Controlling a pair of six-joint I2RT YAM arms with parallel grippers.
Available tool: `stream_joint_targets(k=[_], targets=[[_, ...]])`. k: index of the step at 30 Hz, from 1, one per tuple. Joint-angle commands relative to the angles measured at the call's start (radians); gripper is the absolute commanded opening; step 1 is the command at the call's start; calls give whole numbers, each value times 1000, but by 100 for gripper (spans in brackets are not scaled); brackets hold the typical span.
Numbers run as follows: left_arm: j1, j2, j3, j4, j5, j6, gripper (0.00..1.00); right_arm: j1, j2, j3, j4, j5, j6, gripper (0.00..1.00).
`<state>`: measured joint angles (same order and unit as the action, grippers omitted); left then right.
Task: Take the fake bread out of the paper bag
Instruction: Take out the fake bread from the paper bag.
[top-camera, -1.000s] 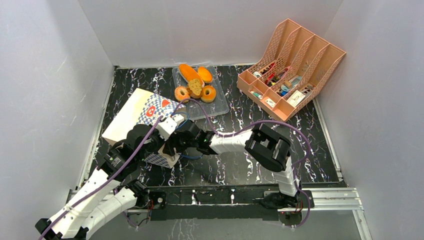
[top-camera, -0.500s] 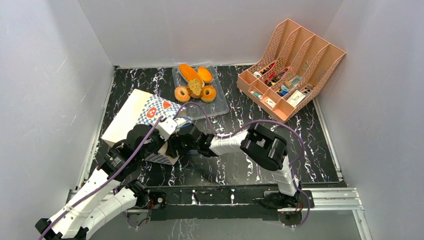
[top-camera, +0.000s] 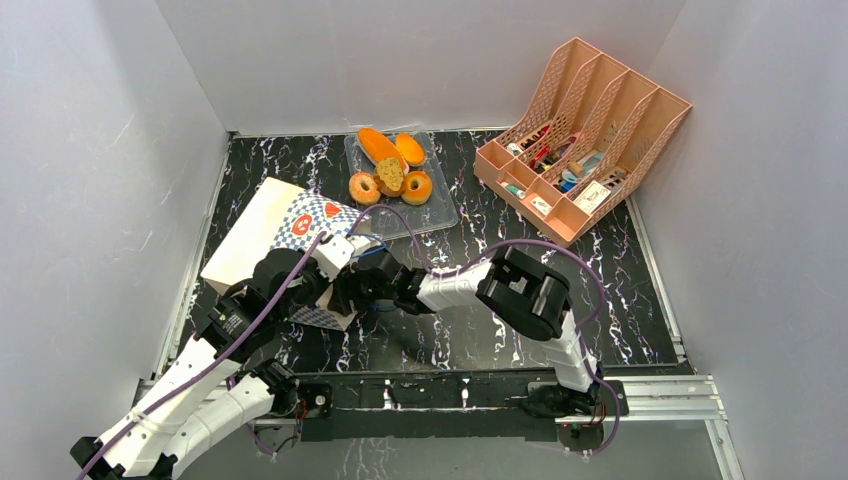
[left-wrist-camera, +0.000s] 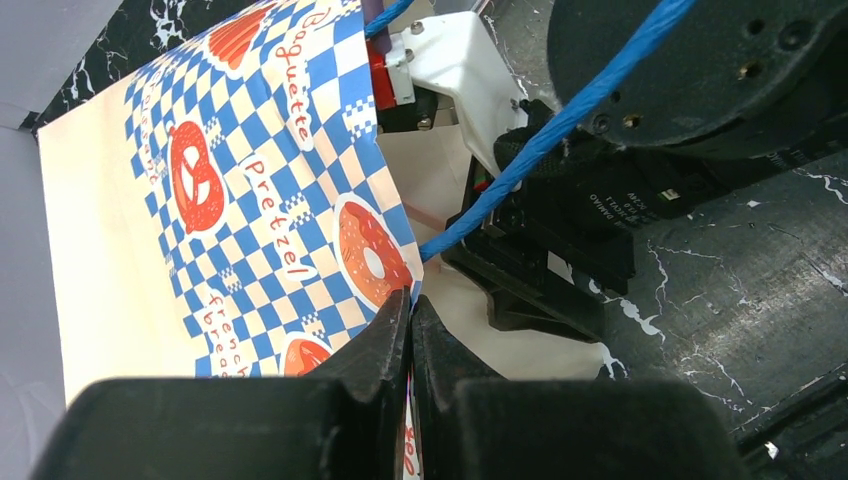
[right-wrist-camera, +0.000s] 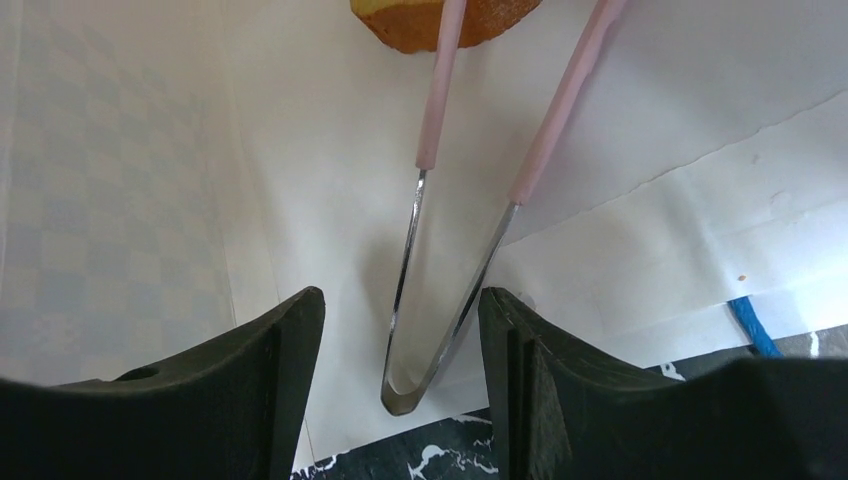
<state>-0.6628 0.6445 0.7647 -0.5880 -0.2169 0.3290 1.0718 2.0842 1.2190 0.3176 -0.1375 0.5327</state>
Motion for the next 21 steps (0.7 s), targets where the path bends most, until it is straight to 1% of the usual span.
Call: stream_joint_targets(k=[1,4,9,14,16,20,21], targets=[[2,-10,-2,8,38,-8,0,-3,54,59,41,-26,20,56],[2,-7,-5,12,49,-8,0,-4,83,79,46,-40,30,56],[1,0,-9,17,62,-11,0,-4,123,117,37,-57,33,53],[1,3,-8,16,62,-13,0,-3,161,151,5,-63,33,46],[2,4,-6,17,64,-14,0,-3,174,157,-5,-61,31,39],[2,13,-1,18,56,-15,0,-2,175,149,3,-54,30,18],[2,15,2,16,51,-15,0,-3,167,143,10,-51,30,16]])
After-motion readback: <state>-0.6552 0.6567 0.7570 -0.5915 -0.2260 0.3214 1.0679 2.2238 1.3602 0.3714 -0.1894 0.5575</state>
